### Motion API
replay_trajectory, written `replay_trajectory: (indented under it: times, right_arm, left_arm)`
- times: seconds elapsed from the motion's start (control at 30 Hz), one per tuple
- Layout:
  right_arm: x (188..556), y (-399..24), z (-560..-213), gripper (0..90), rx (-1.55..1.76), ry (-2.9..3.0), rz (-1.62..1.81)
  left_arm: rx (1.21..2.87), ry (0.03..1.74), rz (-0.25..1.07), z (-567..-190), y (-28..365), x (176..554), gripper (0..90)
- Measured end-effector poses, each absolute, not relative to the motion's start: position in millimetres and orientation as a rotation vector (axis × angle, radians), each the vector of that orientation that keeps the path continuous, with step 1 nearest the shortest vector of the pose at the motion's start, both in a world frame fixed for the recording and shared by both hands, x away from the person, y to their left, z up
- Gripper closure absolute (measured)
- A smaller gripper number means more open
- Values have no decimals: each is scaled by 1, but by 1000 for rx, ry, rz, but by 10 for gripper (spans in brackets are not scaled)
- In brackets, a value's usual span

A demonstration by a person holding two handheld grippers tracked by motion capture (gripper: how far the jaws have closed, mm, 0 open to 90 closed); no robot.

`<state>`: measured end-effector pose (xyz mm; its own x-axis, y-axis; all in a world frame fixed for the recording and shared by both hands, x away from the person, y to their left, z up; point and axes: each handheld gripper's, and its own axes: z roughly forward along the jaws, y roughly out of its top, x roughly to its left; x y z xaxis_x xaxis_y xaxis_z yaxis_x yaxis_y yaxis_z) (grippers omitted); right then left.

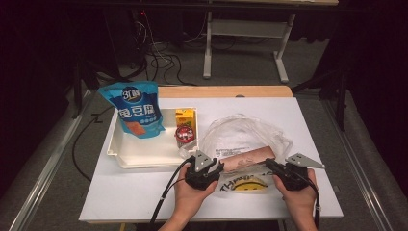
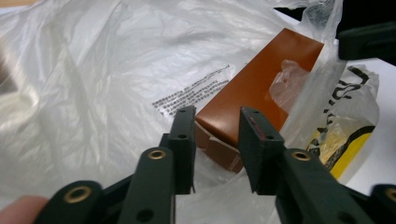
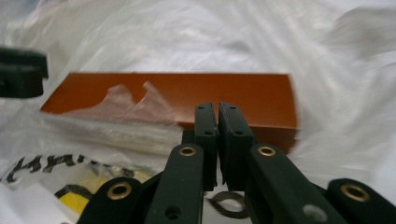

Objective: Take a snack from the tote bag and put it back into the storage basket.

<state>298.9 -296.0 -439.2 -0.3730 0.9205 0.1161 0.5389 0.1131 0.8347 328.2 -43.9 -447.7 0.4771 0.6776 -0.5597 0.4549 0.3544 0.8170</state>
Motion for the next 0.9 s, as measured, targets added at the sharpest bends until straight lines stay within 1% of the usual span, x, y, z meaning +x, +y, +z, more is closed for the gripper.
replay_trajectory:
  times: [0.03,0.07,0.1,0.17,0.23,0.27,0.33,0.37,0.5,0.73,0.87,0.9]
  right_arm:
    - [301,-290,-446,880,1423,2012,1156]
    - [301,-290,-446,880,1423,2012,1156]
    - [301,-289,-449,882,1430,2021,1151]
    - [300,-285,-456,888,1440,2086,1114]
    - [300,-284,-459,888,1446,2111,1101]
    - [300,-283,-462,893,1454,2137,1083]
    - [299,-279,-473,900,1470,2217,1004]
    - [298,-279,-475,900,1467,2230,1003]
    - [298,-278,-474,900,1474,2239,1001]
    - [298,-280,-475,900,1485,2247,1026]
    - [299,-281,-475,900,1484,2248,1032]
    - [299,-281,-475,900,1487,2247,1036]
  left_arm:
    - [1293,1151,169,-449,-46,331,565]
    - [1293,1151,169,-449,-46,331,538]
    - [1298,1153,157,-450,-46,331,538]
    - [1324,1139,138,-452,-46,332,460]
    - [1338,1127,134,-453,-47,332,417]
    - [1355,1113,143,-453,-49,331,417]
    - [1386,1089,146,-453,-51,331,344]
    - [1413,1068,185,-453,-55,331,320]
    - [1432,1065,189,-455,-60,335,296]
    - [1486,1095,116,-465,-70,344,287]
    - [1523,1087,107,-470,-74,346,308]
    - [1547,1053,116,-472,-75,343,343]
